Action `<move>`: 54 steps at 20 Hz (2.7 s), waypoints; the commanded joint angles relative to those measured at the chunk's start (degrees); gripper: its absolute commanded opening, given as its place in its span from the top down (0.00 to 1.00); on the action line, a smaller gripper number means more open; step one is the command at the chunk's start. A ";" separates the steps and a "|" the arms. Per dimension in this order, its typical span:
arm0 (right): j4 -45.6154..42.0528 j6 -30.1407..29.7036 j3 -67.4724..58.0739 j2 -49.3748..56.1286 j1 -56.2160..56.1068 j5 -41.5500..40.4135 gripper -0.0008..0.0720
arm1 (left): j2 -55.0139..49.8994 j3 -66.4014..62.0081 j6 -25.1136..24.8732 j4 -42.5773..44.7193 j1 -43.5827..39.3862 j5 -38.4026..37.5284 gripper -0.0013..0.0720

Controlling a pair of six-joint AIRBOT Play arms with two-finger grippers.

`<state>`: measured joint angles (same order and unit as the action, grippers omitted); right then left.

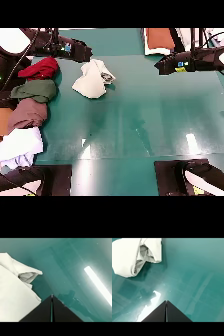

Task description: Fold the shirts.

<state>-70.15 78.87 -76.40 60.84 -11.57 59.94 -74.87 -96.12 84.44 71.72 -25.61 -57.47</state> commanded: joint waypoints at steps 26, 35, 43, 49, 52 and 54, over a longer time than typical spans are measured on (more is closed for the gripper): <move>0.17 0.04 -0.04 0.04 -0.13 0.24 0.97 | -29.33 -0.02 5.55 11.61 5.66 7.21 0.14; 1.49 0.20 -0.11 -3.21 -0.11 -1.27 0.97 | -28.00 -7.67 5.55 14.29 5.66 0.94 0.95; 1.09 0.20 -5.81 -10.88 1.60 -6.69 0.97 | 0.33 -19.17 3.52 16.59 3.19 0.94 0.95; 1.22 0.20 -20.00 -5.92 7.32 0.31 0.97 | 5.09 -17.00 2.21 16.17 -11.17 -6.25 0.95; 1.20 0.22 -25.92 -2.80 8.13 5.60 0.97 | 1.99 -11.56 2.01 13.09 -17.70 -6.08 0.95; 1.22 0.22 -28.37 -1.38 8.11 7.87 0.97 | -0.92 -8.22 1.90 11.58 -19.67 -4.11 0.25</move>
<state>-68.97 79.11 -100.31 57.21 -4.10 63.18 -73.30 -108.29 86.61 85.56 -41.04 -62.33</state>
